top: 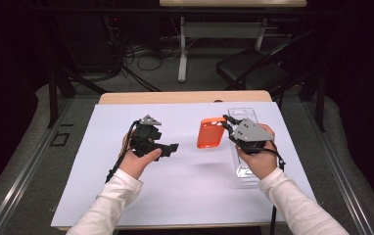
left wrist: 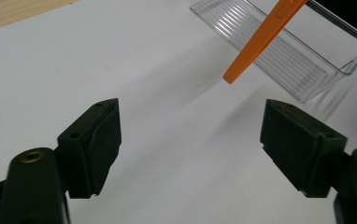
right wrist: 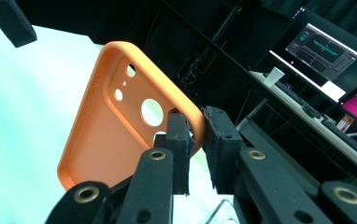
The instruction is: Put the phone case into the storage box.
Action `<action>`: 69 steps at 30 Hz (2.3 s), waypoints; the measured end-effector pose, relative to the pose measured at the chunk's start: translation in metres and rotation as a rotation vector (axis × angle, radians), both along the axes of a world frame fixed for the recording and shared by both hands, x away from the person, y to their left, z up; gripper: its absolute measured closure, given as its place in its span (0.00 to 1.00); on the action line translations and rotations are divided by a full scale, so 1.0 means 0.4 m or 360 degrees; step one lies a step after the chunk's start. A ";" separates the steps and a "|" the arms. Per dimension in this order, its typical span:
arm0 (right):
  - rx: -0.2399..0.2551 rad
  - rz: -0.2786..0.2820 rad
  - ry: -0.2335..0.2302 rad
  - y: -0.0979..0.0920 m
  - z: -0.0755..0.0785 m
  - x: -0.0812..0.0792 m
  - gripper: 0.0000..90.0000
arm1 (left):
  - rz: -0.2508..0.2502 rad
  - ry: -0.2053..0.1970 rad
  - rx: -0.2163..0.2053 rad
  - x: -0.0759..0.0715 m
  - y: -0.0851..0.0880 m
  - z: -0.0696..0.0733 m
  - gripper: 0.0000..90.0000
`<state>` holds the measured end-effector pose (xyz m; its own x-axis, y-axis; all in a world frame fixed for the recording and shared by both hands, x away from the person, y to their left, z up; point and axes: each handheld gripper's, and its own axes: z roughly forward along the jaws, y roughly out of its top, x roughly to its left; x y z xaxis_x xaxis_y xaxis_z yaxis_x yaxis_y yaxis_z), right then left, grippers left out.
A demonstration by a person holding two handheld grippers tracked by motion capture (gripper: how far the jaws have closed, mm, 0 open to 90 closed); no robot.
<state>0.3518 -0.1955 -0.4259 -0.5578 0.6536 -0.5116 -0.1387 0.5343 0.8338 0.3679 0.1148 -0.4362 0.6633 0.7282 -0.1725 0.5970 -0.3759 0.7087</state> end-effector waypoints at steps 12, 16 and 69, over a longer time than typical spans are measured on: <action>-0.0015 -0.0005 -0.0008 0.000 0.002 0.004 0.89 | 0.0066 -0.0019 -0.0022 -0.014 0.036 -0.005 0.16; -0.0023 -0.0001 -0.0021 0.000 0.006 0.004 0.89 | 0.0084 -0.0038 -0.0003 -0.021 0.043 -0.001 0.05; -0.0114 -0.0228 -0.0072 -0.159 0.084 0.139 0.89 | 0.0108 -0.0022 -0.0118 -0.032 0.104 -0.026 0.01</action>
<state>0.4073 -0.2590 -0.3923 -0.4370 0.6858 -0.5819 -0.0933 0.6089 0.7877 0.3551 0.1563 -0.4467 0.6156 0.7570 -0.2190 0.6093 -0.2809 0.7415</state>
